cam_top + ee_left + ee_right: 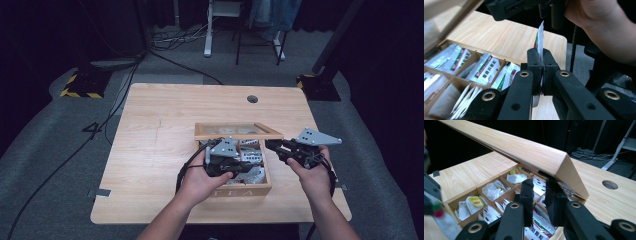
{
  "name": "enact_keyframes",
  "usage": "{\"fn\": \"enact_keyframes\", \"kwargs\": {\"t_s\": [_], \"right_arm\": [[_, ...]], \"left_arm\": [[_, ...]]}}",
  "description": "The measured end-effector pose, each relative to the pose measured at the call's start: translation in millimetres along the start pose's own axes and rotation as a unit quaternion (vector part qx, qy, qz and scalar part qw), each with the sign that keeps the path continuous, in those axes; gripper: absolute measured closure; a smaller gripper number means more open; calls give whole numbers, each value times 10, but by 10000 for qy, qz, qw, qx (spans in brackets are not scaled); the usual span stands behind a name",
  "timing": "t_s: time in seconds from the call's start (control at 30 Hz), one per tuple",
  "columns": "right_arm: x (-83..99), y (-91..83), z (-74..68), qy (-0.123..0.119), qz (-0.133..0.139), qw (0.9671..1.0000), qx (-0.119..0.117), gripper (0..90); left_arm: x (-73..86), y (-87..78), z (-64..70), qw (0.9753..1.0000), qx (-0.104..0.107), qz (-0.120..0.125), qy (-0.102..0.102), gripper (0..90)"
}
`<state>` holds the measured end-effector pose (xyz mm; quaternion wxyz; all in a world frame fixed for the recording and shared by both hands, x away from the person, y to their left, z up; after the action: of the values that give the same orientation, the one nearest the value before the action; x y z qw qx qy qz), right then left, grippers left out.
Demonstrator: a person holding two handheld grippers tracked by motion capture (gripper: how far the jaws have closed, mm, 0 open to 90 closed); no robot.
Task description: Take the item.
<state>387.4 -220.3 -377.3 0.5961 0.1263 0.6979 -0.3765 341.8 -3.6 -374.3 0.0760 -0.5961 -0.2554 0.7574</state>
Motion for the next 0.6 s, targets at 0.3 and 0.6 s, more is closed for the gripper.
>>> {"fn": "enact_keyframes", "kwargs": {"t_s": [0.3, 0.6], "right_arm": [[13, 23, -18, -15, -44, 10000, 2, 765], [28, 17, -29, -11, -63, 10000, 1, 765]], "left_arm": [[113, -312, -16, 9996, -261, 64, 0, 878], [365, -667, -127, 9976, -622, 131, -279, 877]]}}
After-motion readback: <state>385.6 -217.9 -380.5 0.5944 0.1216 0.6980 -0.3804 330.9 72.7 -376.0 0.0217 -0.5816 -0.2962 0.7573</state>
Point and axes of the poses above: each handheld gripper's, and its own axes: y roughly forward along the jaws, x roughly out of its underside, z roughly to its right, the point moved 4 cm from there along y, roughly forward along the jaws
